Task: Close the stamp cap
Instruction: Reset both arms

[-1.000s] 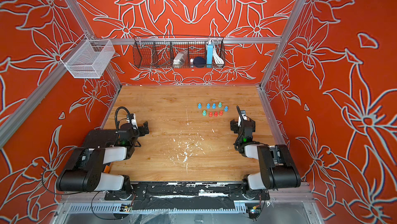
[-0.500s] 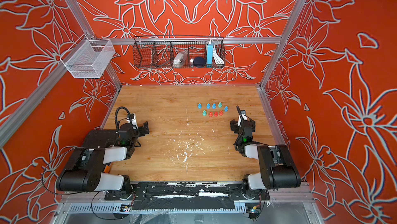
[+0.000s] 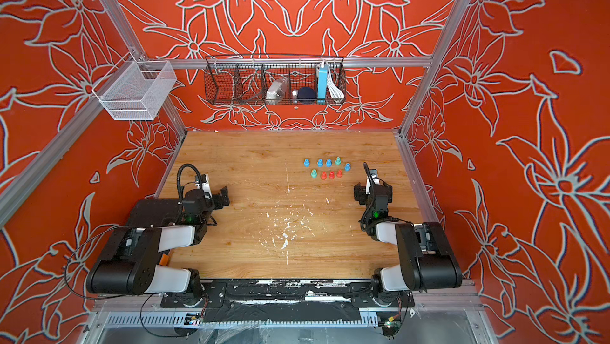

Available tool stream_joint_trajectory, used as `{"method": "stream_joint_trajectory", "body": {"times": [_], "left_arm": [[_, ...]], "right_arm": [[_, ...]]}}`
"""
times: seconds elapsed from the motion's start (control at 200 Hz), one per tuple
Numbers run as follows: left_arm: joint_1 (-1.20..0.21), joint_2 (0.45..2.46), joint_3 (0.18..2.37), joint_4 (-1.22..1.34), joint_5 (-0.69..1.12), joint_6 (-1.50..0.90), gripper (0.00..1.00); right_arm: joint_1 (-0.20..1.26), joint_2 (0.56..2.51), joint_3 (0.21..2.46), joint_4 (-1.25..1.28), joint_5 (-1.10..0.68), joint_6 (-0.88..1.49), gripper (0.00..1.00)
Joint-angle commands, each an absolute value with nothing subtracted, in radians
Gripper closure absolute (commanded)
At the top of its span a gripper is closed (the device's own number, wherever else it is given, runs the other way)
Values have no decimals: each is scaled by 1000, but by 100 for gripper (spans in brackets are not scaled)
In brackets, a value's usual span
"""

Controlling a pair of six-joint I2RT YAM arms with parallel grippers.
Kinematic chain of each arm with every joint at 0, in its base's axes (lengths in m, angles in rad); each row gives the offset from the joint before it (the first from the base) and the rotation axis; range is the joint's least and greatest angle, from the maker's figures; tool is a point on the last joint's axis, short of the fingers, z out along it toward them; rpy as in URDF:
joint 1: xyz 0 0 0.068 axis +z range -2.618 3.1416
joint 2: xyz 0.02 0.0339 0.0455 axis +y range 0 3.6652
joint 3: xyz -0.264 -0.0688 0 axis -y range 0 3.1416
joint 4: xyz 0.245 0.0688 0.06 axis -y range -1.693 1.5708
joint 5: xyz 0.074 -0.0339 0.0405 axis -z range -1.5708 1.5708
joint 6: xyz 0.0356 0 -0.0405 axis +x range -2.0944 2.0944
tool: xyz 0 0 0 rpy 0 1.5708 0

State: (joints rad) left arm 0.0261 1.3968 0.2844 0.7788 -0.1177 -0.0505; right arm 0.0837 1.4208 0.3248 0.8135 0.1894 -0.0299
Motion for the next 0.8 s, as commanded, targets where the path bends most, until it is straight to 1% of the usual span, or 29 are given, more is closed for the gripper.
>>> {"method": "stream_joint_trajectory", "body": {"times": [0.0, 0.796], "left_arm": [[23, 1404, 304, 785, -114, -38, 1], [23, 1405, 305, 784, -103, -36, 0]], "right_arm": [[81, 1412, 314, 814, 181, -23, 3], [81, 1413, 314, 815, 181, -23, 3]]}}
